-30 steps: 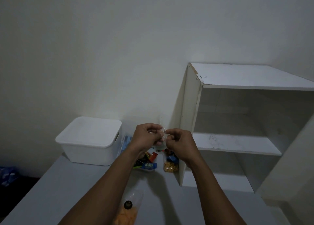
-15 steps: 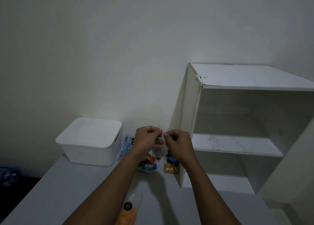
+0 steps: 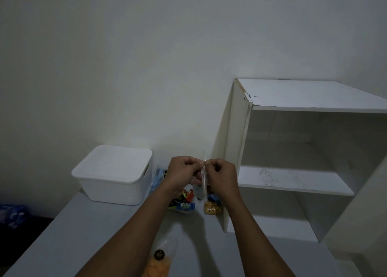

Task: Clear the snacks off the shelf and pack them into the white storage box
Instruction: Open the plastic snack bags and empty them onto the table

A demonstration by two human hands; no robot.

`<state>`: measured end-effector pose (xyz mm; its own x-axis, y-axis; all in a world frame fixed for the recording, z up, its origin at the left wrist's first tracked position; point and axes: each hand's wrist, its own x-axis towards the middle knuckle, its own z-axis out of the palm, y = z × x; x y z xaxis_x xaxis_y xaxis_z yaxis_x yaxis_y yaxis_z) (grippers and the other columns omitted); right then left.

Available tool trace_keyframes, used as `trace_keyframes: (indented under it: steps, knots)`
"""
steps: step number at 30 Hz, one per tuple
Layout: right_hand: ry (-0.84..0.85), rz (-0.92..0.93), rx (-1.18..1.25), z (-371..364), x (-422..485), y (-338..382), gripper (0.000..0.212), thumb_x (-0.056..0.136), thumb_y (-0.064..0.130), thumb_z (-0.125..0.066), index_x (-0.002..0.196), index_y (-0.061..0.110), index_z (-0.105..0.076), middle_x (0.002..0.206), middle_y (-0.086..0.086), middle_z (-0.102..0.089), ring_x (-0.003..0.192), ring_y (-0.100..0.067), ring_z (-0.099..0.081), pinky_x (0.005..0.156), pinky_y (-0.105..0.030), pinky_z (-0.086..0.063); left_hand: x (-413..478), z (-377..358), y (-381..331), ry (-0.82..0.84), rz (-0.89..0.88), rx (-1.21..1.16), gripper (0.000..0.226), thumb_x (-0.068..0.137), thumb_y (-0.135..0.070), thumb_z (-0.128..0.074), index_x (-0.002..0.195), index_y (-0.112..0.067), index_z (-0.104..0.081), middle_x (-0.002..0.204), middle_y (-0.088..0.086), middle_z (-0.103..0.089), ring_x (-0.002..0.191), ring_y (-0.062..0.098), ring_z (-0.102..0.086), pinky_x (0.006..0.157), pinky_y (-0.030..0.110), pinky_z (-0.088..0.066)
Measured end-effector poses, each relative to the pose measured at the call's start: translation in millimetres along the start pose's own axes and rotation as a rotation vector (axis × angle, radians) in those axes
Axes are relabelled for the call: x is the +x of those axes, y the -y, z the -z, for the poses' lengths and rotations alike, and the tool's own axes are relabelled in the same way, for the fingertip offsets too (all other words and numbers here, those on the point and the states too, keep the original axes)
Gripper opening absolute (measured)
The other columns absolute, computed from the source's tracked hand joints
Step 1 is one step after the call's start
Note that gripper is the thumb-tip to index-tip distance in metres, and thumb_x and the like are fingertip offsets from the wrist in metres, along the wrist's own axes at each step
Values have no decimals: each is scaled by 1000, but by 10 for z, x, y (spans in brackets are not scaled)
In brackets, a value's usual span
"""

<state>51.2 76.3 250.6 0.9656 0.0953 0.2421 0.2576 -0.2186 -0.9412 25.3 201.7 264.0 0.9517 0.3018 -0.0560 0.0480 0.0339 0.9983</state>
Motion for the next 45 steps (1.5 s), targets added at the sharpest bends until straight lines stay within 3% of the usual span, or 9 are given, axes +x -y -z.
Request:
trace_keyframes:
  steps: [11, 15, 19, 23, 28, 34, 38, 42, 45]
  knots:
    - [337, -165, 266, 340, 126, 186, 23, 101, 16, -50, 91, -2, -61, 79, -22, -69, 74, -24, -69, 76, -37, -53, 78, 188, 149, 79, -112, 55, 29, 93, -7, -55, 119, -21, -57, 121, -4, -63, 113, 15, -59, 86, 28, -47]
    - [362, -319, 671, 447, 148, 234, 14, 93, 16, -59, 89, 3, -64, 82, -15, -65, 74, -29, -69, 77, -43, -54, 29, 288, 242, 189, -87, 84, 19, 91, -9, -63, 106, -19, -69, 102, 0, -73, 99, 13, -67, 81, 26, -51]
    - [270, -523, 853, 320, 123, -96, 63, 94, 60, -46, 119, 6, -63, 109, -15, -65, 100, -34, -66, 89, -51, -52, 41, 317, 418, 24, -115, -26, 8, 85, -5, -72, 86, -8, -65, 80, 8, -69, 76, 16, -64, 70, 23, -51]
    - [422, -597, 549, 97, -232, -634, 67, 81, 71, -58, 129, 25, -60, 130, -8, -64, 118, -36, -61, 87, -59, -54, 57, 357, 771, -129, 6, -51, 10, 87, -11, -71, 86, -7, -62, 82, 10, -69, 75, 17, -63, 70, 28, -52]
    - [476, -688, 290, -231, -839, -1244, 53, 81, 13, -79, 128, 22, -56, 112, -12, -71, 85, -30, -73, 65, -37, -58, -31, 401, 1466, -273, 209, 2, 23, 85, -20, -74, 98, -8, -61, 93, 14, -68, 81, 23, -65, 65, 32, -52]
    - [344, -887, 209, -362, -1344, -1553, 24, 90, 1, -67, 108, 15, -60, 89, -14, -74, 62, -21, -67, 50, -25, -50, -483, 531, 2305, -55, 270, 269, 54, 72, -27, -85, 116, -21, -53, 101, 1, -62, 92, 19, -64, 70, 27, -56]
    - [360, -938, 52, -471, -1580, -1802, 14, 87, -2, -67, 95, 9, -62, 84, -26, -67, 71, -33, -60, 67, -42, -48, -601, 593, 2788, 69, 264, 502, 37, 76, -18, -81, 109, -13, -65, 102, -3, -61, 102, 19, -61, 75, 10, -45]
    - [398, -831, -232, -587, -1705, -2202, 50, 80, 27, -77, 124, 15, -57, 116, -15, -68, 93, -24, -68, 83, -42, -59, -657, 639, 3018, 186, 249, 655, 48, 84, -23, -75, 126, -7, -59, 124, 3, -56, 116, 19, -55, 97, 26, -44]
    - [421, -773, -359, -621, -1758, -2291, 86, 80, 21, -77, 151, 10, -30, 122, -13, -64, 95, -17, -64, 69, -12, -53, -680, 679, 3295, 254, 190, 736, 41, 78, -24, -80, 108, 2, -67, 110, 16, -61, 107, 34, -58, 90, 38, -44]
